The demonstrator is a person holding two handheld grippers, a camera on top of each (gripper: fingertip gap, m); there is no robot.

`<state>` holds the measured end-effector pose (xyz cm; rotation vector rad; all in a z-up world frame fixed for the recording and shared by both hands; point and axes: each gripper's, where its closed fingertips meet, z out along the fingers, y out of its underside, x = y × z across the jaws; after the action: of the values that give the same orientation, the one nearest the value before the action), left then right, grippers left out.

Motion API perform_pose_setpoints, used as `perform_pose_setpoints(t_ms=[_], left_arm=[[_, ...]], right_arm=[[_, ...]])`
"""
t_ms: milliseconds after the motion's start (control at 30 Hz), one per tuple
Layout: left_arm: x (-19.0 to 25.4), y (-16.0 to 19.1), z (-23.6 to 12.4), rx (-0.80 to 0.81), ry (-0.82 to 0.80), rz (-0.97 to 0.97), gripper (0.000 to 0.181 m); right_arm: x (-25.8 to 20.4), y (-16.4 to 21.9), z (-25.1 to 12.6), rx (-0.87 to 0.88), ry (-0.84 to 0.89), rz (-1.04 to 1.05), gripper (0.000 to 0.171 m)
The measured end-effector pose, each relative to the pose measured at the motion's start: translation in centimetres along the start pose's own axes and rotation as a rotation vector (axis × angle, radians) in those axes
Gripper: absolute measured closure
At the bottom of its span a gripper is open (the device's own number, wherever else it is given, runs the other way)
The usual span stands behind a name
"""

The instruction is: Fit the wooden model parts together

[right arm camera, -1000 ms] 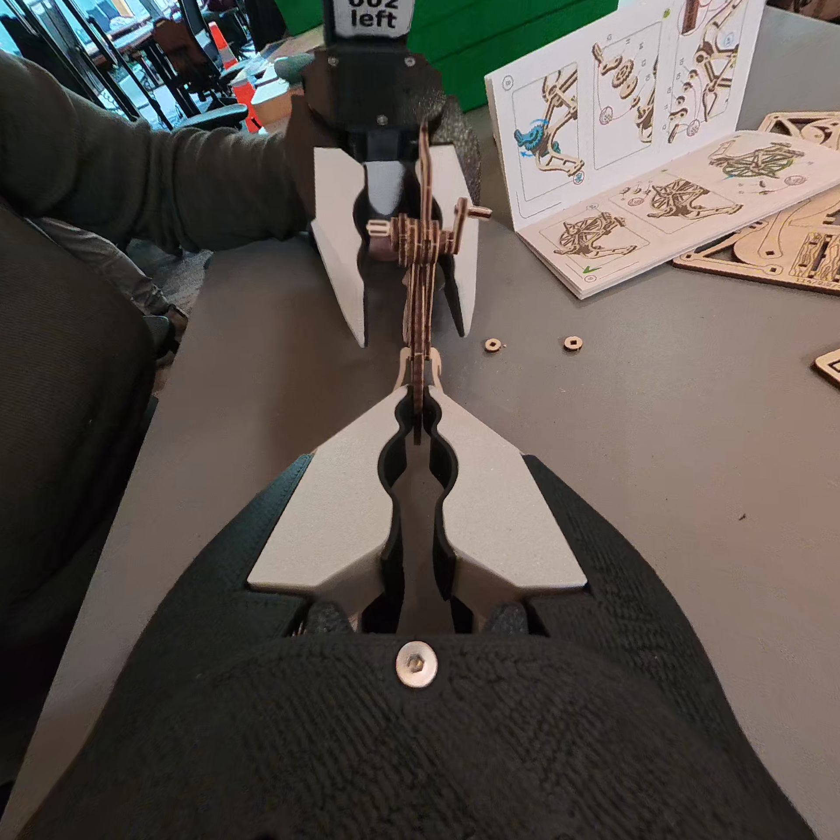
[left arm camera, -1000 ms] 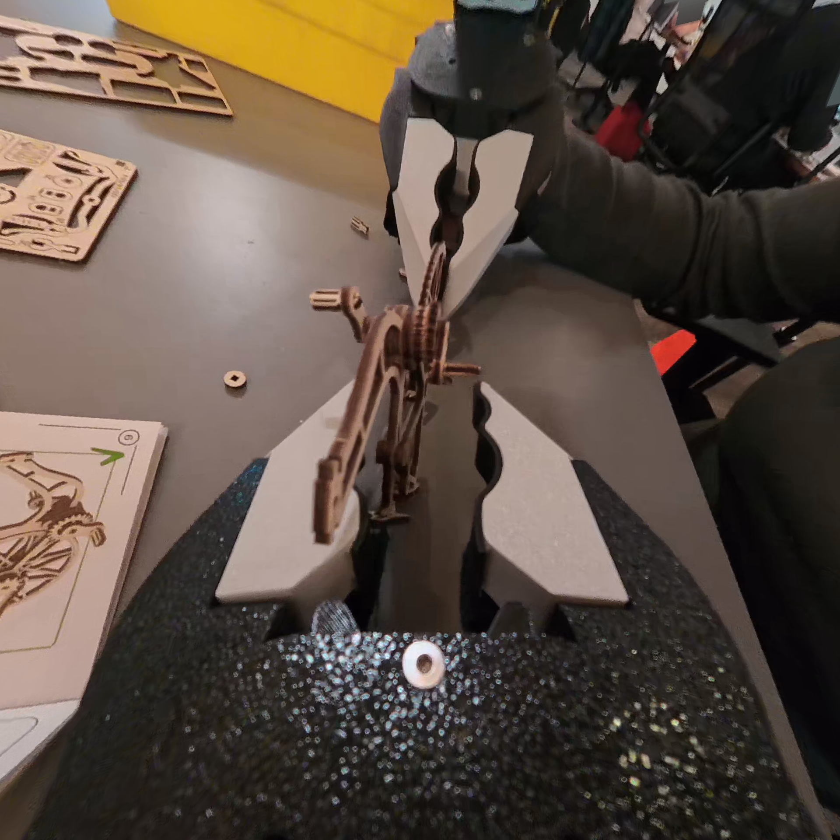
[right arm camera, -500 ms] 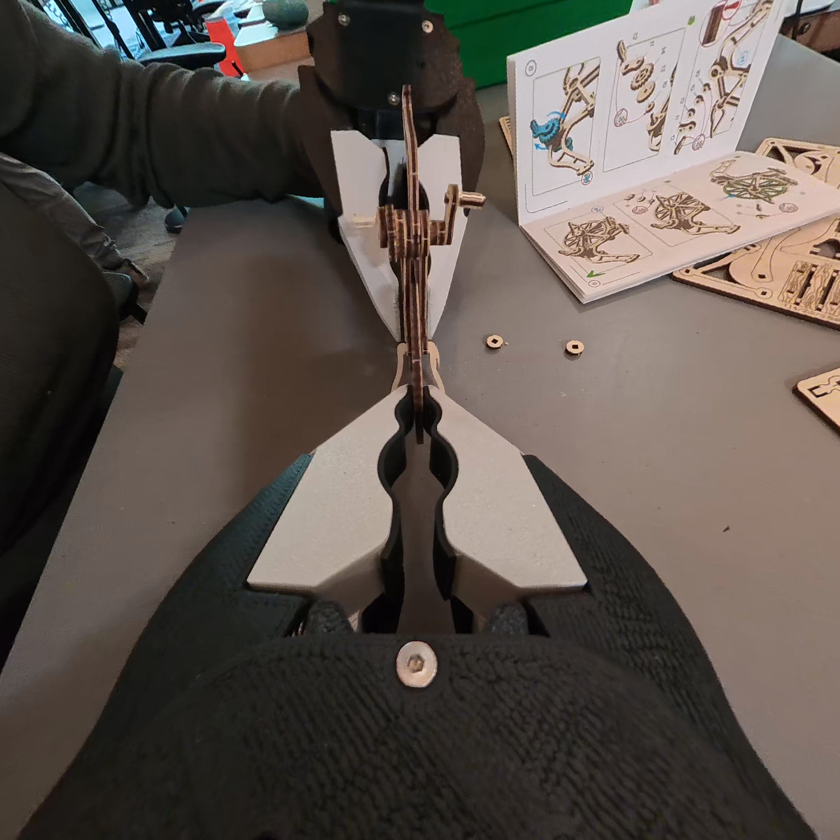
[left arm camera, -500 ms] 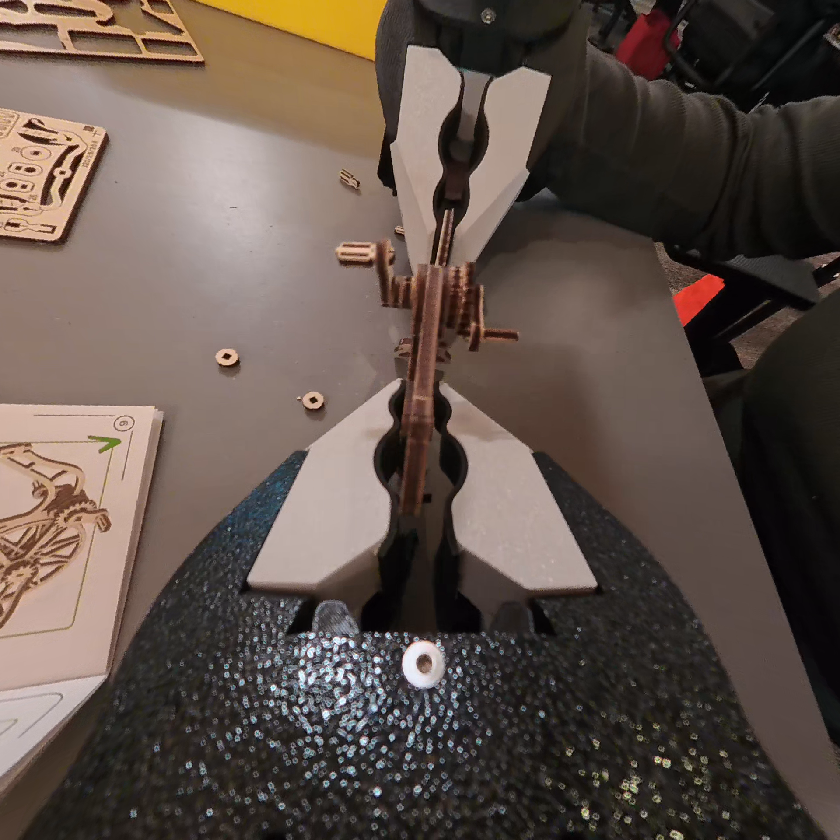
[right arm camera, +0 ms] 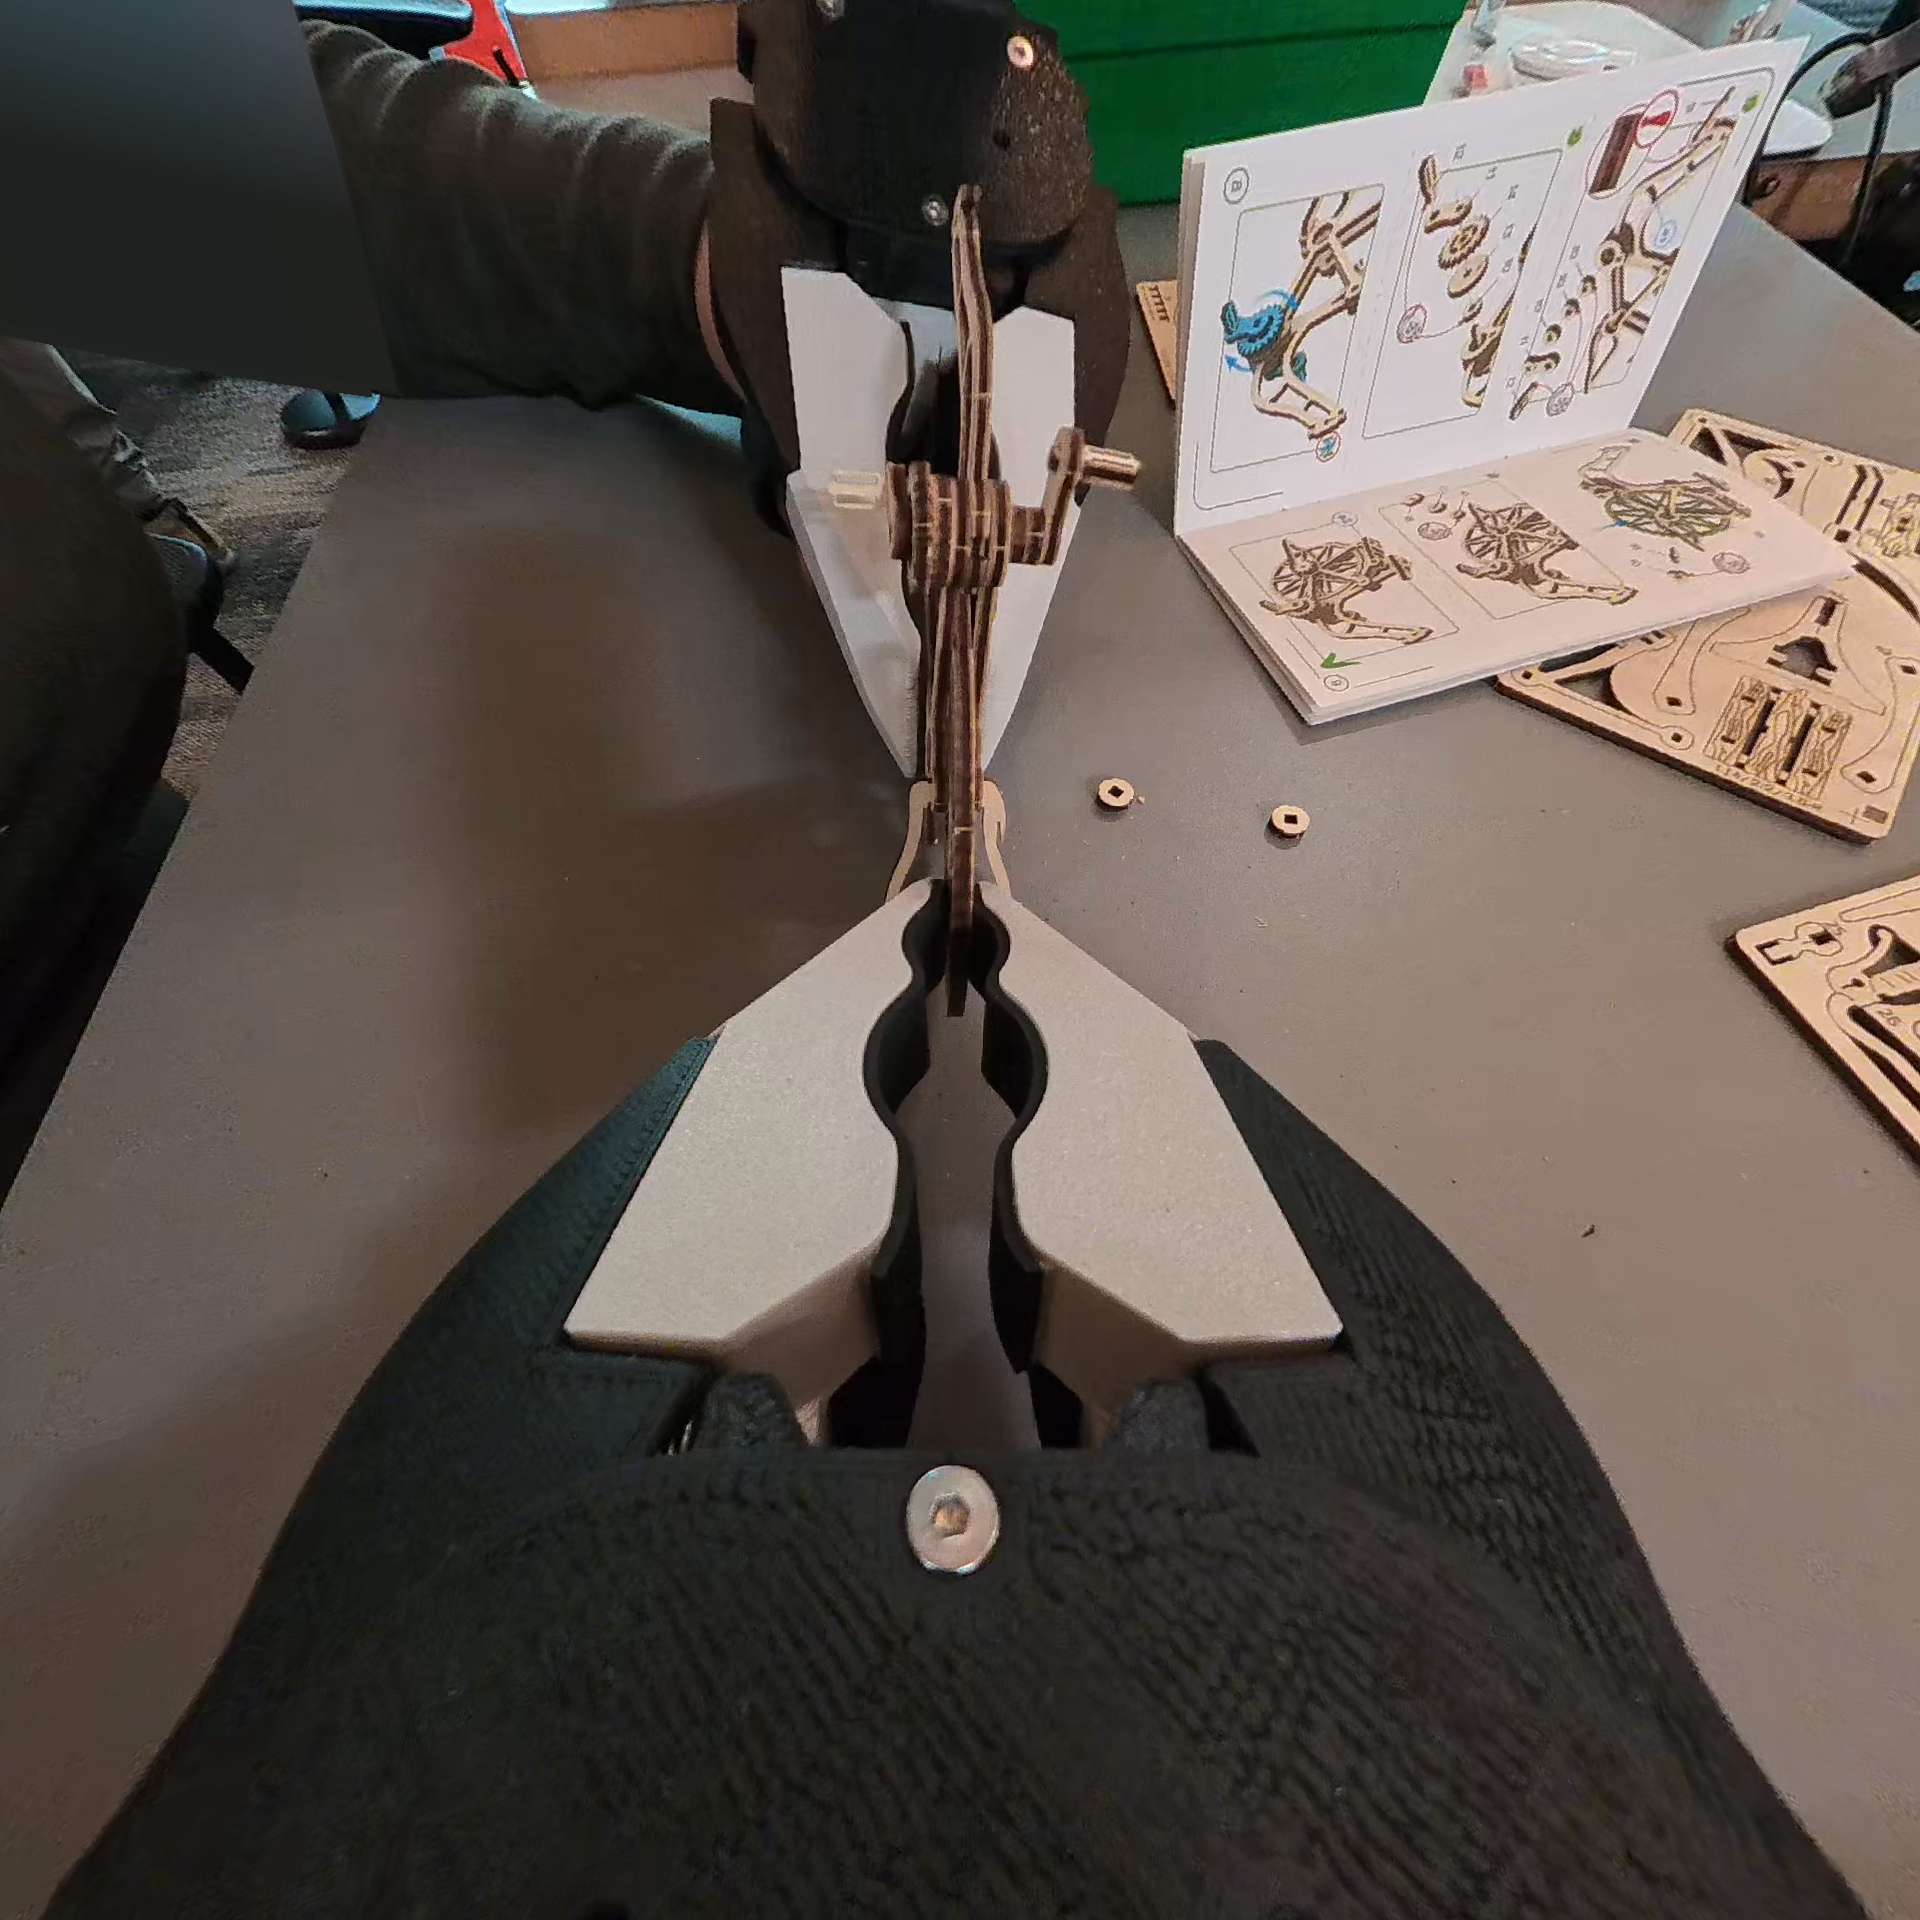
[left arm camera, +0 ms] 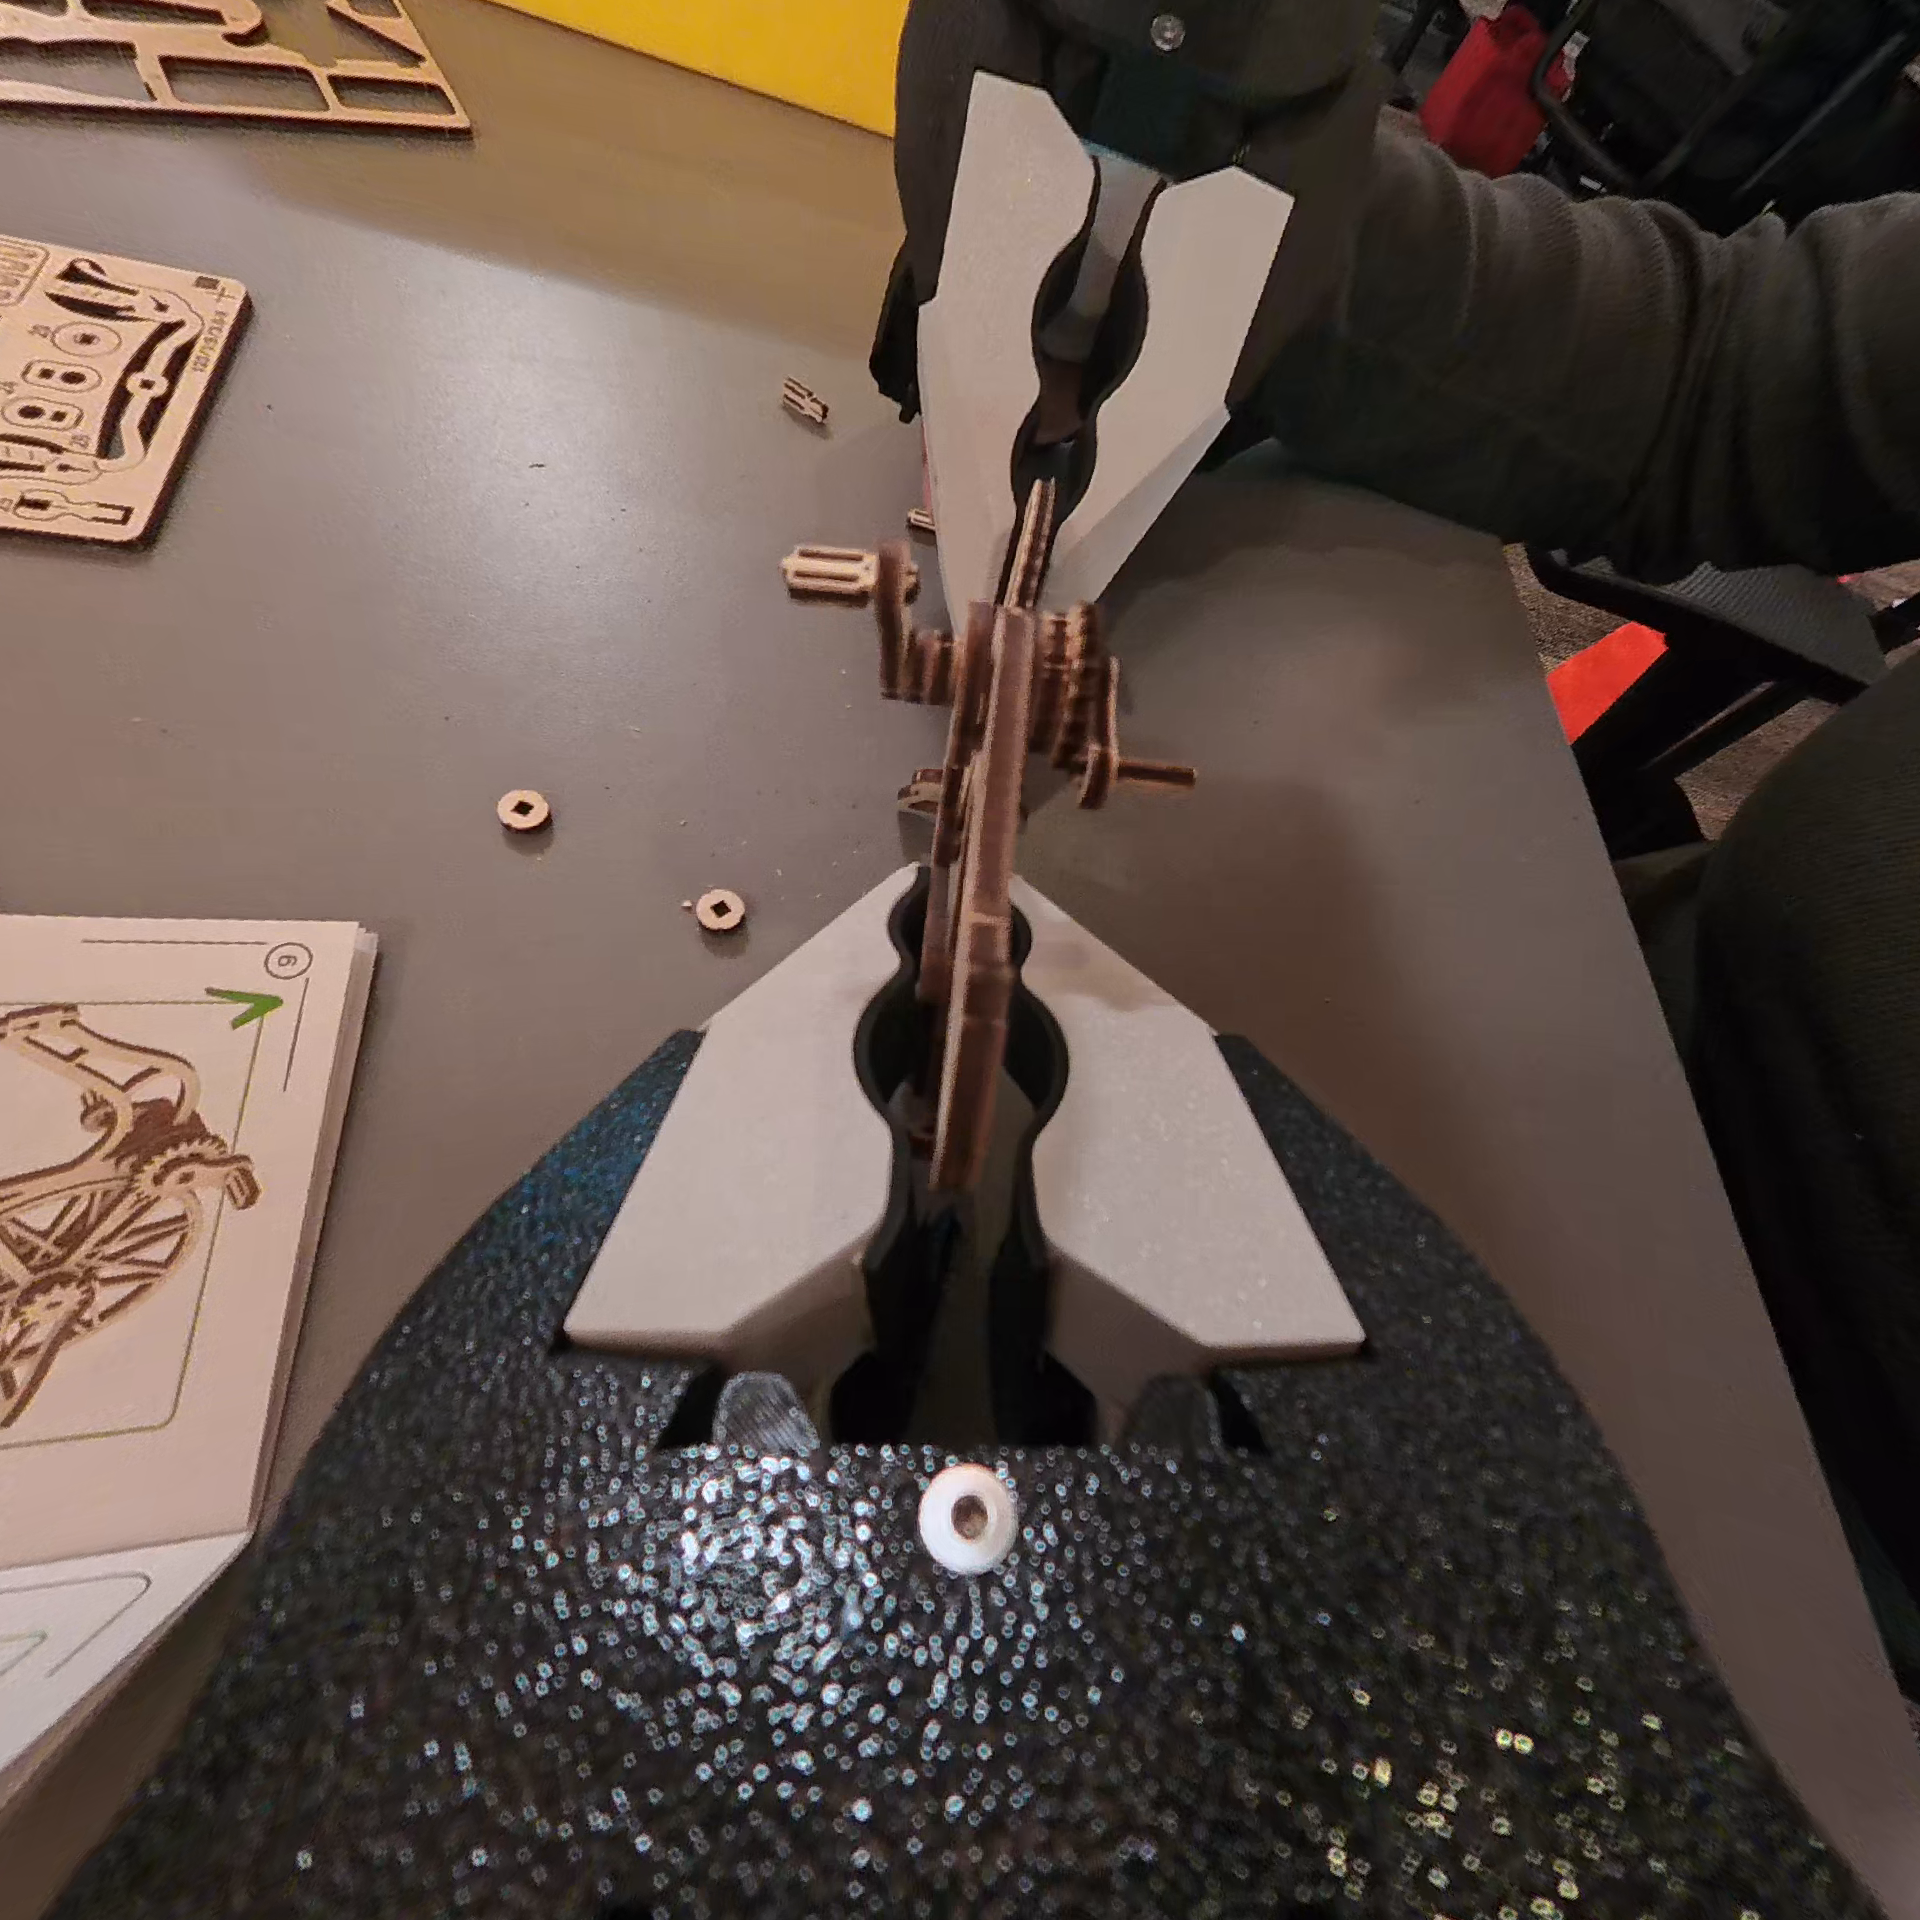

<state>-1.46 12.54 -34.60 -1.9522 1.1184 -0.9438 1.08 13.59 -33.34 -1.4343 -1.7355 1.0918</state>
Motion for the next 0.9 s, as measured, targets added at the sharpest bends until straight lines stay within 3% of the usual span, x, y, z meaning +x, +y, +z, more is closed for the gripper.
perform_pose_setpoints(t_ms=[500, 600, 700, 900], left_arm=[[-0.5, -0.3, -0.2, 0.023, 0.012, -0.065, 0.173], [-0.7, -0.4, -0.3, 0.032, 0.031, -0.109, 0.151], [-0.6, -1.2, -0.9, 0.101, 0.068, -0.136, 0.157], [-0.5, -0.9, -0.7, 0.078, 0.067, -0.14, 0.153]], right_arm=[[0.4, -0.3, 0.1, 0.018, -0.001, 0.101, 0.17], [0.5, -1.5, -0.1, 0.113, -0.035, 0.207, 0.171], [0.8, -2.0, -0.4, 0.165, -0.055, 0.285, 0.171], [0.4, -1.7, -0.2, 0.105, -0.021, 0.199, 0.171]])
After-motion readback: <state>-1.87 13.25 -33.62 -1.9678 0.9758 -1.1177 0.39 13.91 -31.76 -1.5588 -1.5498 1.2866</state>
